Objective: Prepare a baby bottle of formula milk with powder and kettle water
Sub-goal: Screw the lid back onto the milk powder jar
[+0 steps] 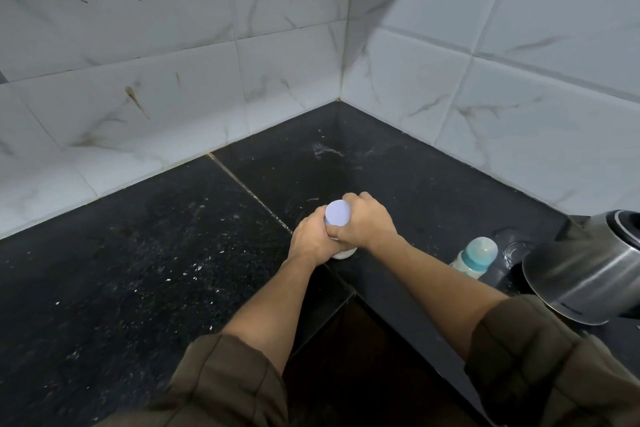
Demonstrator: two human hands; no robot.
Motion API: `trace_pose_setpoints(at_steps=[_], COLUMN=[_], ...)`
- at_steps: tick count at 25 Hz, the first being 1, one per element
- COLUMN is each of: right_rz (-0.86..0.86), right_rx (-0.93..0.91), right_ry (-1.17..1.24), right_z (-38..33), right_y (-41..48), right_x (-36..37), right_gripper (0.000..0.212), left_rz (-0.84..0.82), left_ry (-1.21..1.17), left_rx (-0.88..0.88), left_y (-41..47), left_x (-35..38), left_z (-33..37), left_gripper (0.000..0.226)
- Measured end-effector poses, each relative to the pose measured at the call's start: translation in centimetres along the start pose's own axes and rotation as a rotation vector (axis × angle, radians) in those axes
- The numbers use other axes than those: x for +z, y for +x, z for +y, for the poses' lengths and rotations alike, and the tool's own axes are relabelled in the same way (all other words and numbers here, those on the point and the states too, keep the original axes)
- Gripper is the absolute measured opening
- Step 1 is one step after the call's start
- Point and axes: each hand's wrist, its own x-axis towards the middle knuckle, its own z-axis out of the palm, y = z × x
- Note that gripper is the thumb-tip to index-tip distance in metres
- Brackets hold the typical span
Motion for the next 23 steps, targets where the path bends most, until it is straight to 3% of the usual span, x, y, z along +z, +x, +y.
trace_pose_setpoints(at_steps=[5,11,14,15,17,19,21,23], right_rz=[0.067,0.238,0.264,0.179,-0.052,-0.138,-0.078,0.041], right_rx=[0.034,0.023,-0.136,-0.18,-0.214,-0.196,-0.139,-0.045], right_ry=[-0.118,-0.035,0.082,0.11,0.134,0.103,0.05,-0.092], right_z=[0.2,2.1,2.4,2.3,2.0,1.4,1.2,0.7], right_y=[-0.4,-1.0,-0.6,-0.4,0.0,0.2,0.5,0.5], right_x=[-0.5,-1.3,-0.7,-0.8,-1.0,-1.1,-1.0,-1.0], right_gripper=[0.072,0.06,0.031,0.038,0.076,0.093,0.093,0.076], left_rz=[0.006,0.002,0.0,0.002,0.007,0.009,0.012,0.014], left_ry=[0.024,0.0,0.011,0.018,0.038,0.058,0.052,0.051], left_rx=[-0.005,-0.024,-0.03,-0.027,-0.022,-0.029,-0.025,-0.022], left_y=[0.2,0.1,0.2,0.2,0.3,0.3,0.3,0.3], left_x=[-0.3,-0.4,-0.4,-0.5,-0.5,-0.5,-0.5,-0.5], left_z=[0.2,0.0,0.1,0.2,0.3,0.3,0.2,0.1], left_gripper=[0.09,0.088,0.089,0.088,0.09,0.093,0.094,0.09])
